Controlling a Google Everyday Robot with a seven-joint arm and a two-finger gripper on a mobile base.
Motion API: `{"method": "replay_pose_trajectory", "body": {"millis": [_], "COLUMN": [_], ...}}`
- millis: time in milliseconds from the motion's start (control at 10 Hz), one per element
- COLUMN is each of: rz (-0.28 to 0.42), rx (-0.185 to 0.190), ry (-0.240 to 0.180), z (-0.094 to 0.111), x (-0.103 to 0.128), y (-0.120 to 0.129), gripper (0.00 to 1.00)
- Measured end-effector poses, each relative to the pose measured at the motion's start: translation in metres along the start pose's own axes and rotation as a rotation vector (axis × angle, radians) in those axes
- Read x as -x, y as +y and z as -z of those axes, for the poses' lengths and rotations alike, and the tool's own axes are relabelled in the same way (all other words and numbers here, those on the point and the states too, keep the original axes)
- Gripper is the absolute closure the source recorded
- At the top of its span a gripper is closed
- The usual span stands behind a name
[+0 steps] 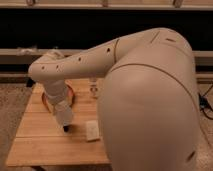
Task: Place the ceramic cup over the eraser
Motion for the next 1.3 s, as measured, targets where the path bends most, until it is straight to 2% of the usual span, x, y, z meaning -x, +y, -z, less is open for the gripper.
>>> {"method": "replay_pose_trajectory", "body": {"millis": [200, 300, 400, 700, 800, 1100, 1200, 1300], "rz": [-0.046, -0.054, -0.059, -0.053, -0.054, -0.067, -0.066, -0.068], "rx": [0.034, 0.044, 0.052, 0.042, 0.041, 0.06, 0.081, 0.096], "ry": [-0.03, -0.031, -0.024, 0.005, 0.011, -0.01, -0.038, -0.085], "z": [-0.01, -0.019, -0.031, -0.053, -0.057, -0.064, -0.064, -0.059], "x": [-0.002, -0.003, -0.004, -0.007, -0.008, -0.011, -0.012, -0.012], "y": [-0.003, -0.002, 0.002, 0.009, 0.011, 0.01, 0.01, 0.009], "gripper": [0.76, 0.67, 0.56, 0.26, 0.21, 0.2, 0.2, 0.2]}}
